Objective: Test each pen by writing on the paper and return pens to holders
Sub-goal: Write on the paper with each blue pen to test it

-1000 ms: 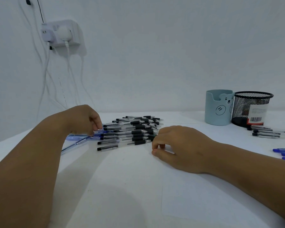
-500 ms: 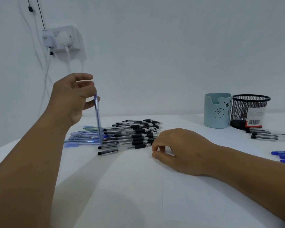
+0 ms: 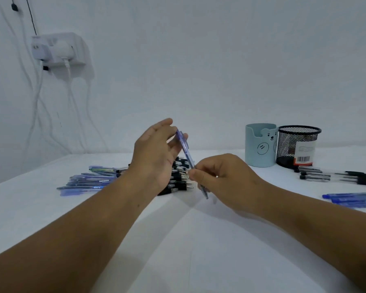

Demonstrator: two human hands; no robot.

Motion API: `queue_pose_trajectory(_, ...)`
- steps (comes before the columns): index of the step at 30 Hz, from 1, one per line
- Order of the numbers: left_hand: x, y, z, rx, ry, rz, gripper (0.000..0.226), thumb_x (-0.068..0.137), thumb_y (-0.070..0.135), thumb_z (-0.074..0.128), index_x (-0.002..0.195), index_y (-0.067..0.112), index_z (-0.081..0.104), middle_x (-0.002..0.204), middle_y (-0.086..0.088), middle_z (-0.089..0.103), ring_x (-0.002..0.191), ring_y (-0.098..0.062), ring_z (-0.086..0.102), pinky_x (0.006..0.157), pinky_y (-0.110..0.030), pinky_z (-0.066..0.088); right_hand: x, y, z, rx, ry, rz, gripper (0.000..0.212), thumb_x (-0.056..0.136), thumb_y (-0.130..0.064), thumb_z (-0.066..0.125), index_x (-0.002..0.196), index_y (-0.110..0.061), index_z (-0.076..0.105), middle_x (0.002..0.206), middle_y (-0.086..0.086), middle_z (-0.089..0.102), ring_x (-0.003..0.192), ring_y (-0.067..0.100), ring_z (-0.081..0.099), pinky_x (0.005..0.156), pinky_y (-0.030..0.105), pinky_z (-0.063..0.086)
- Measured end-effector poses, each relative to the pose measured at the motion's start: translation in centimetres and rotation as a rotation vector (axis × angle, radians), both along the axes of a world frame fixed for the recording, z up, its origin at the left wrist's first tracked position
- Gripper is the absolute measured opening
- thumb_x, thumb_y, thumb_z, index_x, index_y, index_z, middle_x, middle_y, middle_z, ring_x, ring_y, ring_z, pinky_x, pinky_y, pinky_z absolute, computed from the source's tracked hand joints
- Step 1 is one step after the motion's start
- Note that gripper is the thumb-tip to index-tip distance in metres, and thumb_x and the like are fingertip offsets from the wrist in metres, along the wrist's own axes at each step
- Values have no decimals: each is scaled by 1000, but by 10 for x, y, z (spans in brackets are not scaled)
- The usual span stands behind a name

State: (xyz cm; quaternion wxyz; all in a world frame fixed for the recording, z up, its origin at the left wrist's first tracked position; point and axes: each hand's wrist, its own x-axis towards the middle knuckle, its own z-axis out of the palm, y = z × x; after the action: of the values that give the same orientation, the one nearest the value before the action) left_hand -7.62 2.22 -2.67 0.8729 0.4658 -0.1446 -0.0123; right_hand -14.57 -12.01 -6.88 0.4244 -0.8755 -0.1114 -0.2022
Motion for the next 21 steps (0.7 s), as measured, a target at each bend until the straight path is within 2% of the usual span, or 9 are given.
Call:
queue_pose_trajectory(2, 1, 1, -2, -31, 88, -191, 15, 100, 14, 57, 98, 4, 68, 89, -10, 65, 75, -26, 70, 78, -36, 62, -1, -7, 2, -66, -28, -50, 34, 97, -34, 63, 72, -11, 66, 69, 16, 64, 54, 11, 44, 54, 26, 37)
queue_pose_trajectory(4, 1, 5, -4, 38, 104, -313, 24, 102, 21, 51, 99, 7, 70, 92, -10, 70, 80, -28, 71, 86, -43, 60, -1, -14, 3, -134, -73, -69, 32, 97, -32, 63, 72, -11, 64, 65, 13, 61, 53, 9, 42, 53, 24, 35)
queue_pose_trajectory(6, 0, 7, -5, 52, 123, -372, 26, 102, 25, 51, 98, 9, 71, 96, -10, 74, 85, -30, 73, 84, -44, 60, 0, -19, 3, -173, -113, -76, 30, 97, -30, 63, 74, -12, 65, 62, 8, 56, 54, 7, 39, 54, 23, 34)
queue_pose_trajectory(10, -1, 10, -5, -35, 134, -406, 23, 97, 17, 52, 88, 6, 71, 90, -10, 73, 77, -31, 71, 78, -43, 63, 2, -24, 3, -193, -162, -72, 28, 97, -30, 63, 75, -13, 67, 55, -5, 46, 54, 8, 38, 53, 23, 32)
queue_pose_trajectory(16, -2, 12, -9, -154, 108, -462, 18, 95, 6, 53, 96, 1, 70, 93, -12, 74, 76, -31, 72, 81, -45, 62, 3, -29, 3, -214, -229, -49, 27, 96, -30, 66, 74, -13, 67, 60, 4, 52, 58, 17, 43, 56, 32, 36)
queue_pose_trajectory(18, -3, 11, -8, -126, 77, -467, 17, 94, 8, 57, 102, 0, 69, 98, -12, 74, 81, -30, 73, 83, -44, 62, 4, -30, 2, -214, -234, -62, 24, 95, -30, 67, 76, -16, 69, 60, -3, 54, 57, 12, 43, 56, 27, 36)
queue_pose_trajectory(21, 0, 10, -7, -8, 54, -418, 33, 94, 25, 62, 117, 1, 65, 110, -16, 74, 97, -30, 74, 87, -41, 61, 8, -27, 4, -124, -229, -124, 15, 92, -30, 71, 78, -23, 73, 63, -7, 62, 55, 7, 49, 59, 26, 43)
